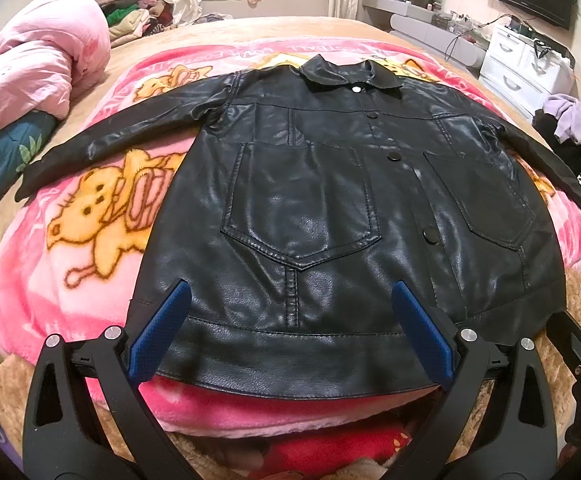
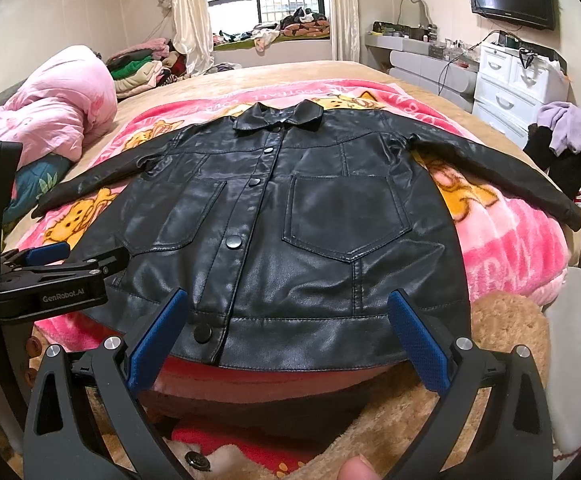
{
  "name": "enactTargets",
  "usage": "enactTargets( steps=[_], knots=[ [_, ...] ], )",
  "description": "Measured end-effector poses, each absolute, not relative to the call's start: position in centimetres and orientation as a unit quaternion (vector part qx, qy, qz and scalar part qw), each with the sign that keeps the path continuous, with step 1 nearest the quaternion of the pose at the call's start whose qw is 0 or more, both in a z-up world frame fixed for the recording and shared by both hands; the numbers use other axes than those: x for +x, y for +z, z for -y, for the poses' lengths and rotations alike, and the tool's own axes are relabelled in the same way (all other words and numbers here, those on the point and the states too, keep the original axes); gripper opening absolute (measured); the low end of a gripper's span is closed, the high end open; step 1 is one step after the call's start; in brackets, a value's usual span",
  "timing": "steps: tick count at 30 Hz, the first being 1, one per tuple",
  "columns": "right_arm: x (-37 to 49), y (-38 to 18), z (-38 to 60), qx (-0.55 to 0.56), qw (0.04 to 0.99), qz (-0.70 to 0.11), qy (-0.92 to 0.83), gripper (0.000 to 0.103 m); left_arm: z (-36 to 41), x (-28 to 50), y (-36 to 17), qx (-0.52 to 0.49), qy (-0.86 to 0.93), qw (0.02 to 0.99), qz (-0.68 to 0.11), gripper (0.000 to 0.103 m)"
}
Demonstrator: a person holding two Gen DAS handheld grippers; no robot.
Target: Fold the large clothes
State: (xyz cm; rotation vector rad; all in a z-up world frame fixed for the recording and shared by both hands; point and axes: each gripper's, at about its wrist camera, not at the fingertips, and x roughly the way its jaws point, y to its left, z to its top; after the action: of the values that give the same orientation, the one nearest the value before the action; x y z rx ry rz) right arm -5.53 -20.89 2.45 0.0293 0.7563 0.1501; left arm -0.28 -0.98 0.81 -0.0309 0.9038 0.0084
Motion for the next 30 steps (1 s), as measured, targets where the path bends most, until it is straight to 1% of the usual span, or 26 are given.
enactTargets(
  steps=[12,30],
  knots=[
    [-4.6,3.3,21.0,0.012,0.929,-0.364,0.070,0.099,1.3,0.2,1.0,-0.014,0.005,0.899,-0.437,0.094],
    [2.4,6.6,22.1,-0.001,0.939,-0.337,0.065,0.099,1.9,8.1,3.2,-0.022,0.020,0.905,-0.425,0.094]
  ],
)
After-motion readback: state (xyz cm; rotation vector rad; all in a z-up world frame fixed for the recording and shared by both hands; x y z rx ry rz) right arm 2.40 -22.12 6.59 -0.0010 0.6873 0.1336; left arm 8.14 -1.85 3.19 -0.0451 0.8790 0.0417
